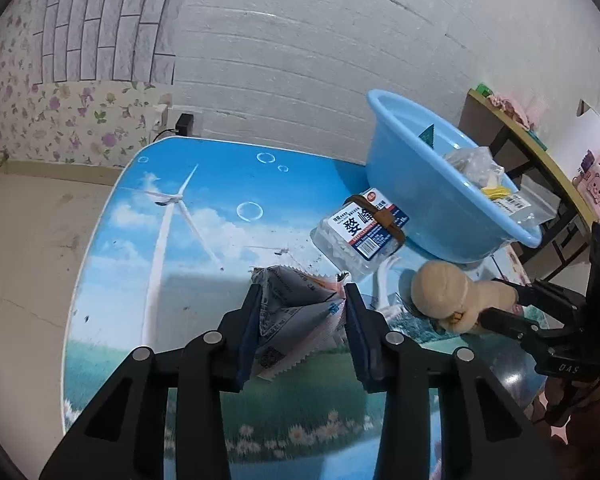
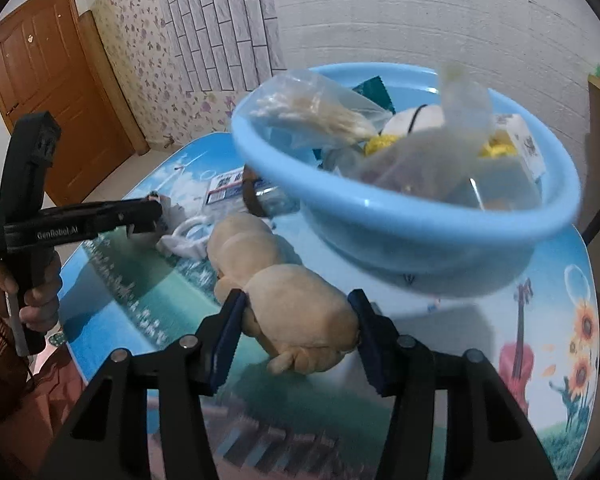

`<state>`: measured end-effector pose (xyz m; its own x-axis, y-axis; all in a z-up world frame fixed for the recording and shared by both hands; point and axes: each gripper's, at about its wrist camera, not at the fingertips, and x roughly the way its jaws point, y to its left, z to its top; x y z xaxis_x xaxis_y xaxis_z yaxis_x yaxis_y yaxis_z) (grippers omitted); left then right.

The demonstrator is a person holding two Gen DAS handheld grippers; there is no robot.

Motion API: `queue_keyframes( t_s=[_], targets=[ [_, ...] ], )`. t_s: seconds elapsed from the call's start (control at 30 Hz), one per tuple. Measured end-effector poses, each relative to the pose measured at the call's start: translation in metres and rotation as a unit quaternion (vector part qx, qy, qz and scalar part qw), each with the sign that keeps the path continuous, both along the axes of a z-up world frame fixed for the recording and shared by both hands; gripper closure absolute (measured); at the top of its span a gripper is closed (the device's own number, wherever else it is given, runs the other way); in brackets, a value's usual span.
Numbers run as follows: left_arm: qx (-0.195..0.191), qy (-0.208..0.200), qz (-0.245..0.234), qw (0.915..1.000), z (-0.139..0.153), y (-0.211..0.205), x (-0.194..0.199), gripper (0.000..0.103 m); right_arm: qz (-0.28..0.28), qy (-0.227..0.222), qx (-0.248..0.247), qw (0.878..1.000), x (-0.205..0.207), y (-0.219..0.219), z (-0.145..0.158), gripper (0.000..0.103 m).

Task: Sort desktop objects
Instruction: 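Grasp the grey zigzag-edged packet with the left tool while the right tool grasps the tan plush toy, then carry the grey packet and plush toy over the basin and open both tools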

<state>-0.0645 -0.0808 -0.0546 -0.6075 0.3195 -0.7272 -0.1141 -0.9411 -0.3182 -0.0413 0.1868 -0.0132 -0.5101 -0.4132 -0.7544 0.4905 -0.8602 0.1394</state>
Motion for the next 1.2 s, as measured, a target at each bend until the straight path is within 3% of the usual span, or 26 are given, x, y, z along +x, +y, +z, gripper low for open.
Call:
queue_keyframes(
  t_s=[0.53,1.07,1.2],
  targets=[
    [-0.037,0.031,0.021,0.9986,0.041,0.02,0.054,0.065,-0.074,0.03,-0.018,0.997,0.037,0.061,0.025,0.052],
    [-0.062,0.081,-0.015,0.9947,0.097,0.077,0.062,0.065,-0.068,0.161,-0.076,0.982,0.079,0.079,0.094,0.052],
    [-0.066,0.078,-0.015,0.9946,0.104,0.089,0.047,0.065,-0.074,0.162,-0.085,0.98,0.068,0.085,0.098,0.052]
  ],
)
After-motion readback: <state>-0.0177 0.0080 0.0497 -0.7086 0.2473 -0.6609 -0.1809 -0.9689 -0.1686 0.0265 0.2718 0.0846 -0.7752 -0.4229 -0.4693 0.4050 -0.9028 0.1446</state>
